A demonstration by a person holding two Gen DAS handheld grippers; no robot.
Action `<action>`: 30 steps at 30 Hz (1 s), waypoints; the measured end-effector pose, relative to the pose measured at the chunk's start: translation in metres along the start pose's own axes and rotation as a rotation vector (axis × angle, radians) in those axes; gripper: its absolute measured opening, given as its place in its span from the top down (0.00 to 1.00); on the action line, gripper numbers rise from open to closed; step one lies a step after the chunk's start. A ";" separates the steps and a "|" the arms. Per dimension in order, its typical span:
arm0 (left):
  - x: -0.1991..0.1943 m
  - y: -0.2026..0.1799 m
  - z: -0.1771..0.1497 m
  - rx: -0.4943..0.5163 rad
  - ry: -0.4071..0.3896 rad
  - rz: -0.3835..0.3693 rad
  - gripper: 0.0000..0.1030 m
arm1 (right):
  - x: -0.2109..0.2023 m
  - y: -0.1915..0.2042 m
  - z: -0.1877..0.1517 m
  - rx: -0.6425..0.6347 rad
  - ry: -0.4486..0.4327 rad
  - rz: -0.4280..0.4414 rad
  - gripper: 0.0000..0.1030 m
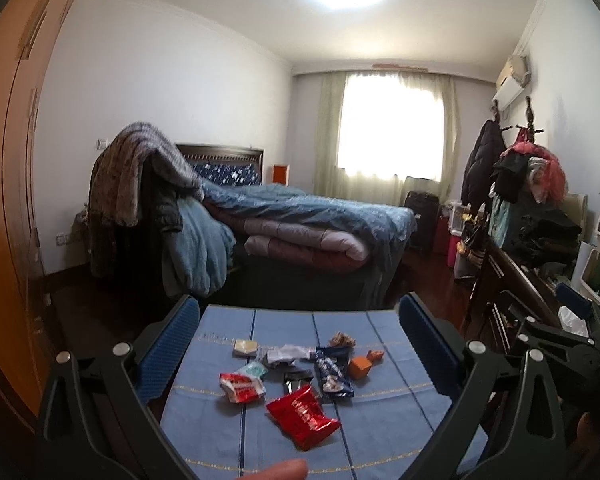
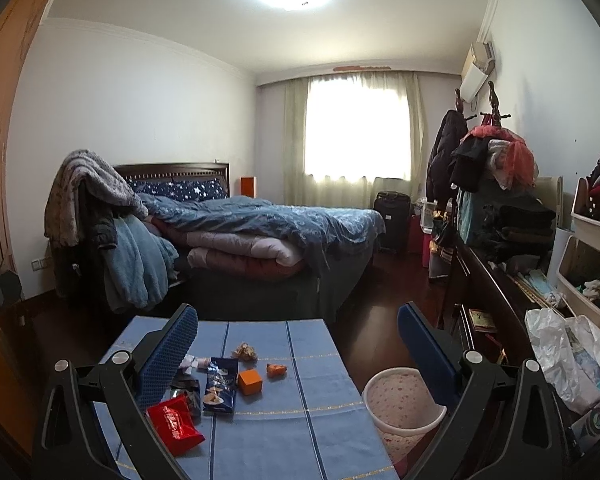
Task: Collect trash
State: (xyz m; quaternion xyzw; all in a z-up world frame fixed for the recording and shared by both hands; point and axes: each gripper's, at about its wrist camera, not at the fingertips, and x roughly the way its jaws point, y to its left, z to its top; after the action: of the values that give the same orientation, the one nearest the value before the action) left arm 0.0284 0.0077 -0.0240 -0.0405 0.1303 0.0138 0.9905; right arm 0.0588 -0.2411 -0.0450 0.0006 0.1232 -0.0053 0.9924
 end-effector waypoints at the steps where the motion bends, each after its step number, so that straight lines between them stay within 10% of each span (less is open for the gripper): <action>1: 0.006 0.004 -0.003 -0.009 0.019 0.010 0.03 | 0.005 0.002 -0.002 -0.004 0.015 -0.002 0.03; 30: 0.183 0.087 -0.111 -0.078 0.382 0.155 0.03 | 0.162 0.036 -0.102 -0.031 0.463 0.114 0.03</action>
State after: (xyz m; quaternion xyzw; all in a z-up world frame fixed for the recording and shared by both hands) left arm 0.1729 0.0880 -0.1848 -0.0705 0.3177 0.0873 0.9415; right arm 0.1909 -0.2064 -0.1835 -0.0064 0.3475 0.0531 0.9362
